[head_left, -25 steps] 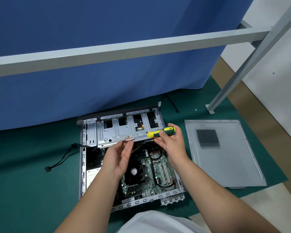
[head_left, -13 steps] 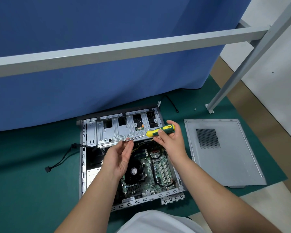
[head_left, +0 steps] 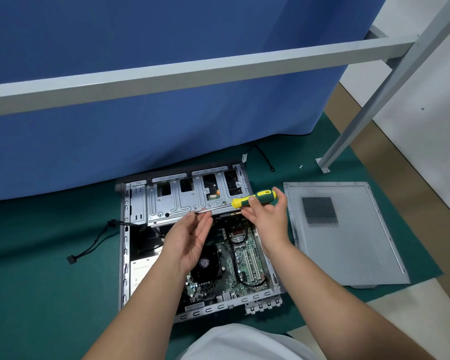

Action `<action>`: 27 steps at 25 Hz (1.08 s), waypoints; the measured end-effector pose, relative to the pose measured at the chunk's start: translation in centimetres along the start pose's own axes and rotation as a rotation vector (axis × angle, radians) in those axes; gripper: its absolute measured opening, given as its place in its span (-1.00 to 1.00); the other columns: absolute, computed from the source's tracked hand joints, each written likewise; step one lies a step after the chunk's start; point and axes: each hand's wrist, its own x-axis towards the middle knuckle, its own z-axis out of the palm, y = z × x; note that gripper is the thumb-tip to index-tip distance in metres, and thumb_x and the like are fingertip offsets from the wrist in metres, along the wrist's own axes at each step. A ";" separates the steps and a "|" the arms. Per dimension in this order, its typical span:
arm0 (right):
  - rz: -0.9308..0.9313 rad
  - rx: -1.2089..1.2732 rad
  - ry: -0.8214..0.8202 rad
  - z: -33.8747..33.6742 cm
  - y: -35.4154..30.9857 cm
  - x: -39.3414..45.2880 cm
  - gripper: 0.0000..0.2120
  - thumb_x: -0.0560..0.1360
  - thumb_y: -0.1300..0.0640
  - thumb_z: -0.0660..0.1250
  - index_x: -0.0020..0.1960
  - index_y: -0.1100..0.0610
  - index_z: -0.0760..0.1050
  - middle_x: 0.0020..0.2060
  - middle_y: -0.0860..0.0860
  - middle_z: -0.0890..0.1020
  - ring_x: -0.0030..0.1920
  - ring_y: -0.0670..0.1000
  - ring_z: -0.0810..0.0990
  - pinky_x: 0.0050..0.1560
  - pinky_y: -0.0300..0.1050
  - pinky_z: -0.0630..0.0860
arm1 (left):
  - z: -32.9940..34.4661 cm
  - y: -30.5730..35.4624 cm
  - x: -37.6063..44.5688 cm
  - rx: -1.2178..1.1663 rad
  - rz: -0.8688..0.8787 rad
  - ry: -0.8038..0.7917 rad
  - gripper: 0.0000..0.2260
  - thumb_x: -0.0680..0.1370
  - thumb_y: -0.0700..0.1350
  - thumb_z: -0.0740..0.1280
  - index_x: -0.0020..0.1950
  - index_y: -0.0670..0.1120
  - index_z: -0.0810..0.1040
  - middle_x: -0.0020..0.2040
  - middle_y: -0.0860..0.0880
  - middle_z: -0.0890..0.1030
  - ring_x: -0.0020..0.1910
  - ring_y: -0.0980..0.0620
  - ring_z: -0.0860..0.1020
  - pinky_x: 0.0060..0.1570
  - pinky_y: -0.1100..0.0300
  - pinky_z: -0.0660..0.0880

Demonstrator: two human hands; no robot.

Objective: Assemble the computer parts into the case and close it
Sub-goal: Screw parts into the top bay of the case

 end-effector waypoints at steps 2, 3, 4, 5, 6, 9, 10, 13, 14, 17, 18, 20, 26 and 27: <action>0.019 0.022 0.009 -0.6 -0.2 0.5 -0.58 0.61 0.25 0.38 0.37 0.07 0.27 0.05 0.26 0.65 -0.06 0.13 0.76 -0.03 -0.12 0.67 | 0.4 -0.5 0.1 0.032 0.013 -0.027 -0.78 0.69 -0.27 0.24 0.33 -0.27 0.48 0.11 -0.32 0.69 0.10 -0.23 0.71 -0.09 0.02 0.69; 0.024 0.027 0.009 -0.9 -0.4 0.7 -0.63 0.62 0.25 0.37 0.33 0.10 0.29 0.08 0.28 0.65 -0.05 0.14 0.75 -0.03 -0.10 0.67 | 0.7 -0.9 0.2 0.055 0.017 -0.041 -0.79 0.70 -0.26 0.24 0.32 -0.25 0.49 0.12 -0.31 0.69 0.10 -0.22 0.70 -0.07 0.02 0.69; 0.019 0.032 0.009 -1.2 -0.6 1.0 -0.66 0.62 0.25 0.36 0.31 0.10 0.31 0.09 0.28 0.64 -0.04 0.15 0.75 -0.02 -0.09 0.67 | 0.9 -1.2 0.3 0.077 0.020 -0.056 -0.79 0.69 -0.25 0.25 0.32 -0.24 0.50 0.13 -0.30 0.69 0.11 -0.21 0.70 -0.05 0.03 0.69; 0.007 0.040 0.011 -1.4 -0.9 1.4 -0.68 0.63 0.26 0.35 0.30 0.10 0.31 0.10 0.28 0.64 -0.04 0.15 0.75 -0.02 -0.08 0.68 | 1.3 -1.6 0.4 0.095 0.022 -0.069 -0.79 0.69 -0.23 0.27 0.32 -0.24 0.50 0.13 -0.29 0.69 0.12 -0.21 0.70 -0.03 0.03 0.68; -0.014 0.048 0.019 -1.7 -1.5 1.9 -0.68 0.63 0.27 0.35 0.29 0.09 0.32 0.10 0.27 0.63 -0.05 0.14 0.75 -0.02 -0.08 0.68 | 1.6 -1.9 0.6 0.112 0.024 -0.081 -0.78 0.68 -0.22 0.29 0.32 -0.24 0.50 0.14 -0.29 0.69 0.13 -0.20 0.70 0.00 0.04 0.68; -0.107 -0.003 0.056 -2.3 -4.1 4.2 -0.64 0.62 0.28 0.36 0.34 0.09 0.33 0.03 0.22 0.57 -0.14 0.01 0.74 -0.02 -0.09 0.68 | 2.3 -2.5 1.4 0.191 0.067 -0.097 -0.79 0.68 -0.22 0.29 0.31 -0.23 0.52 0.14 -0.25 0.70 0.14 -0.15 0.70 0.05 0.08 0.67; -0.146 -0.056 0.055 -2.5 -5.1 5.0 -0.62 0.62 0.28 0.36 0.36 0.09 0.33 -0.01 0.18 0.56 -0.17 -0.03 0.73 0.00 -0.08 0.68 | 2.6 -2.6 1.7 0.251 0.108 -0.093 -0.81 0.68 -0.22 0.30 0.28 -0.22 0.53 0.13 -0.23 0.71 0.13 -0.13 0.70 0.07 0.09 0.66; -0.275 -0.258 -0.007 -2.4 -7.8 7.3 -0.54 0.61 0.23 0.38 0.44 0.04 0.32 -0.04 0.08 0.59 -0.10 -0.04 0.73 0.07 -0.03 0.68 | 3.3 -3.2 2.9 0.712 0.388 -0.022 -0.87 0.66 -0.15 0.35 0.19 -0.10 0.61 0.08 -0.08 0.73 0.10 -0.02 0.70 0.15 0.12 0.61; -0.321 -0.331 -0.048 -2.3 -8.5 8.0 -0.52 0.61 0.21 0.38 0.46 0.01 0.32 -0.03 0.04 0.62 -0.07 -0.04 0.73 0.07 -0.05 0.67 | 3.5 -3.3 3.3 0.942 0.514 -0.011 -0.87 0.65 -0.11 0.37 0.18 -0.05 0.62 0.06 0.01 0.72 0.10 0.03 0.68 0.17 0.14 0.59; -0.442 -0.579 -0.185 -1.8 -9.6 9.5 -0.48 0.60 0.12 0.39 0.48 -0.12 0.30 -0.04 -0.10 0.68 -0.11 -0.06 0.72 0.01 -0.13 0.63 | 3.4 -3.4 4.6 1.734 0.916 -0.073 -0.73 0.60 0.04 0.39 0.29 0.05 0.58 0.22 0.12 0.62 0.24 0.08 0.56 0.27 0.06 0.48; -0.482 -0.648 -0.234 -1.5 -9.8 10.0 -0.47 0.60 0.10 0.39 0.49 -0.15 0.29 -0.06 -0.18 0.67 -0.14 -0.11 0.70 -0.02 -0.21 0.59 | 3.3 -3.4 5.2 1.944 1.011 -0.090 -0.65 0.58 0.09 0.39 0.35 0.08 0.54 0.33 0.12 0.57 0.35 0.05 0.49 0.35 0.01 0.39; -0.554 -0.744 -0.320 -1.0 -10.1 10.5 -0.45 0.60 0.08 0.39 0.50 -0.17 0.27 -0.09 -0.31 0.64 -0.17 -0.18 0.65 -0.04 -0.31 0.52 | 3.0 -3.3 6.1 2.157 1.021 -0.129 -0.50 0.55 0.14 0.39 0.48 0.14 0.43 0.56 0.12 0.36 0.56 0.00 0.28 0.49 -0.01 0.21; -0.642 -0.890 -0.431 0.1 -10.8 11.5 -0.42 0.61 0.04 0.37 0.54 -0.20 0.21 -0.03 -0.09 0.66 -0.12 -0.06 0.66 0.05 -0.08 0.59 | 1.9 -3.3 7.6 2.158 0.974 -0.160 -0.39 0.55 0.04 0.46 0.56 0.18 0.33 0.65 0.16 0.18 0.62 0.01 0.20 0.44 -0.06 0.27; -0.652 -0.901 -0.442 0.3 -10.9 11.6 -0.41 0.61 0.04 0.37 0.54 -0.19 0.20 -0.02 -0.09 0.66 -0.09 -0.09 0.66 0.07 -0.11 0.59 | 1.9 -3.3 7.6 2.144 0.961 -0.151 -0.39 0.55 0.02 0.47 0.56 0.18 0.34 0.64 0.17 0.19 0.61 0.01 0.20 0.43 -0.06 0.28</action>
